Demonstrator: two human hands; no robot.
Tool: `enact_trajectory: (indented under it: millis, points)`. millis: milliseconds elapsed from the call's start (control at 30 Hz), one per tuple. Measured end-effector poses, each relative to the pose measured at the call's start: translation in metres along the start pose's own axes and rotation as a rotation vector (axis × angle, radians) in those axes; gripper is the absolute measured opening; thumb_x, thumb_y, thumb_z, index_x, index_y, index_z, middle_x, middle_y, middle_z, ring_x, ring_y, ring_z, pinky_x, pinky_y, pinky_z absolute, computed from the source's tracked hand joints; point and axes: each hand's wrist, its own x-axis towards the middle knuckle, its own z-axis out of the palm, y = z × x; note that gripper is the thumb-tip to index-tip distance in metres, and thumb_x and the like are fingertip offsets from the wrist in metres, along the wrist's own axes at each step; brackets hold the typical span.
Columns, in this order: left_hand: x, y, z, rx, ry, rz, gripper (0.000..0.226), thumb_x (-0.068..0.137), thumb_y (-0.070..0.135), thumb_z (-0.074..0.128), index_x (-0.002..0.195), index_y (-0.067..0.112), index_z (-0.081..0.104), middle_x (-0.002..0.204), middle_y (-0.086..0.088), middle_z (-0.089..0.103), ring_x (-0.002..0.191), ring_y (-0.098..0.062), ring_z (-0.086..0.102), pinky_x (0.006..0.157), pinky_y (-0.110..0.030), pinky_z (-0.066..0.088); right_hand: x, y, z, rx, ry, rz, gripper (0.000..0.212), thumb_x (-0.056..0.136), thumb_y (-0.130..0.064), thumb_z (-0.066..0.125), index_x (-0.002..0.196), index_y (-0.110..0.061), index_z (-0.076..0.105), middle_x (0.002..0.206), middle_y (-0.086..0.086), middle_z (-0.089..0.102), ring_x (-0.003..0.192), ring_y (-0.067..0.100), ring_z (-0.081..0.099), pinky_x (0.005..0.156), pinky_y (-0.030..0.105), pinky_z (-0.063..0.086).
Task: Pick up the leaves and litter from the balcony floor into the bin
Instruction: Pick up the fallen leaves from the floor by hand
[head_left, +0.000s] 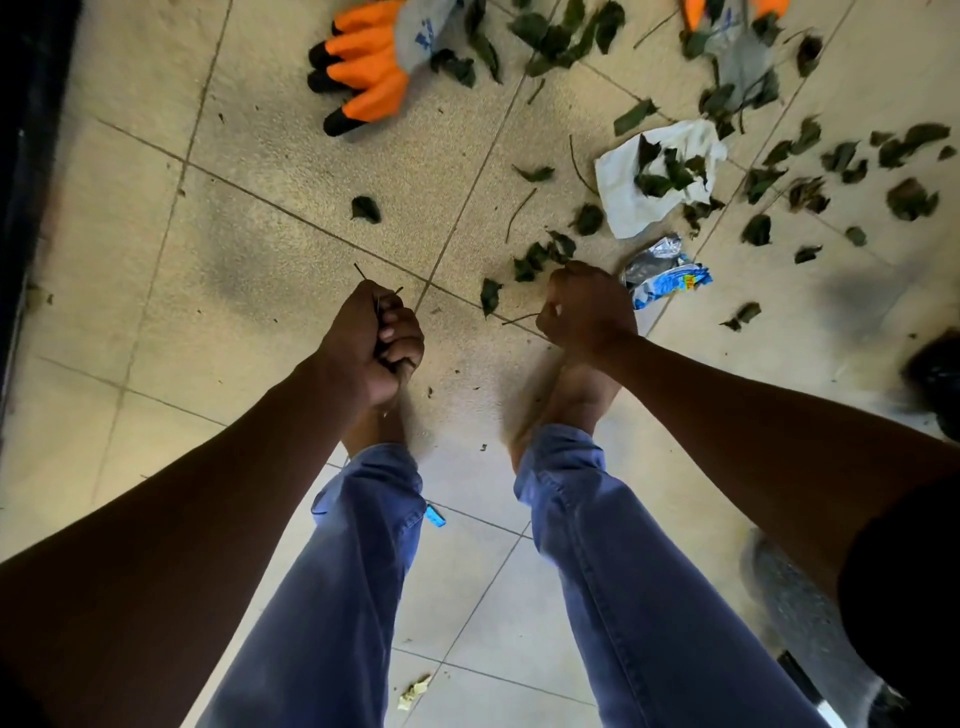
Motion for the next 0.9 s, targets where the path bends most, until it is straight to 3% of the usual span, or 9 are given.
enact_trajectory:
  millis: [67,167,300,433,533,633,767,900]
  points:
    - [0.001,-0.003,0.0,0.003,-0.006,0.005,0.022,0.076,0.013,0.047,0.062,0.024,0.034,0.05,0.009,0.029,0.035,-0.004,0.027,0.03,-0.018,0.019,-0.004,0.001,0.002,-0.016,0.01,-0.072,0.017,0.078,-0.019,0.064,0.094,-0.014,0.064,0.092,0.01,0.065,0.086,0.031,0.063,0.066,0.035,0.05]
    - [0.002,-0.006,0.0,0.015,0.0,0.011,0.02,0.072,0.013,0.049,0.061,0.023,0.034,0.051,0.009,0.029,0.035,-0.004,0.026,0.029,-0.018,0.018,-0.012,-0.001,0.012,-0.117,-0.019,-0.175,0.042,0.075,-0.01,0.071,0.115,-0.011,0.06,0.1,0.015,0.065,0.091,0.035,0.062,0.066,0.037,0.052]
    - [0.003,-0.006,-0.004,0.037,0.013,0.005,0.021,0.071,0.014,0.049,0.062,0.024,0.033,0.052,0.01,0.027,0.036,-0.004,0.024,0.029,-0.018,0.017,-0.014,-0.026,0.017,-0.151,-0.124,-0.191,0.044,0.076,-0.001,0.064,0.119,-0.009,0.056,0.106,0.017,0.064,0.095,0.036,0.061,0.069,0.04,0.052]
    - [0.0,-0.009,-0.01,0.059,0.014,-0.006,0.021,0.072,0.014,0.049,0.062,0.025,0.034,0.052,0.01,0.026,0.036,-0.004,0.025,0.029,-0.018,0.017,-0.012,-0.032,0.013,-0.158,-0.137,-0.129,0.041,0.077,-0.002,0.061,0.117,-0.01,0.056,0.103,0.017,0.065,0.092,0.036,0.062,0.066,0.037,0.048]
    - [-0.005,-0.01,-0.012,0.075,0.018,-0.012,0.021,0.073,0.014,0.049,0.063,0.025,0.033,0.051,0.01,0.026,0.035,-0.004,0.025,0.03,-0.017,0.017,-0.016,-0.025,0.007,-0.268,-0.112,-0.171,0.032,0.065,-0.006,0.071,0.096,-0.009,0.064,0.088,0.014,0.064,0.079,0.033,0.061,0.061,0.035,0.047]
    - [-0.009,-0.01,-0.006,0.102,0.022,-0.016,0.021,0.073,0.014,0.048,0.063,0.025,0.033,0.05,0.01,0.026,0.035,-0.004,0.025,0.03,-0.017,0.016,-0.022,-0.006,-0.007,-0.404,-0.051,-0.156,0.02,0.063,-0.01,0.073,0.082,-0.008,0.067,0.09,0.013,0.062,0.086,0.033,0.058,0.066,0.036,0.047]
    - [-0.01,-0.014,0.003,0.127,0.025,-0.031,0.023,0.078,0.014,0.047,0.062,0.024,0.034,0.05,0.01,0.027,0.035,-0.004,0.025,0.029,-0.018,0.017,-0.033,0.025,-0.025,-0.51,-0.083,-0.14,0.021,0.071,-0.013,0.076,0.092,-0.009,0.073,0.094,0.013,0.065,0.099,0.036,0.057,0.076,0.041,0.052]
    - [-0.006,-0.014,0.011,0.133,0.019,-0.041,0.032,0.093,0.017,0.038,0.061,0.023,0.035,0.051,0.009,0.027,0.035,-0.004,0.025,0.029,-0.018,0.018,-0.038,0.044,-0.028,-0.515,-0.149,-0.067,0.024,0.074,-0.012,0.076,0.098,-0.012,0.072,0.089,0.013,0.068,0.098,0.038,0.059,0.073,0.041,0.052]
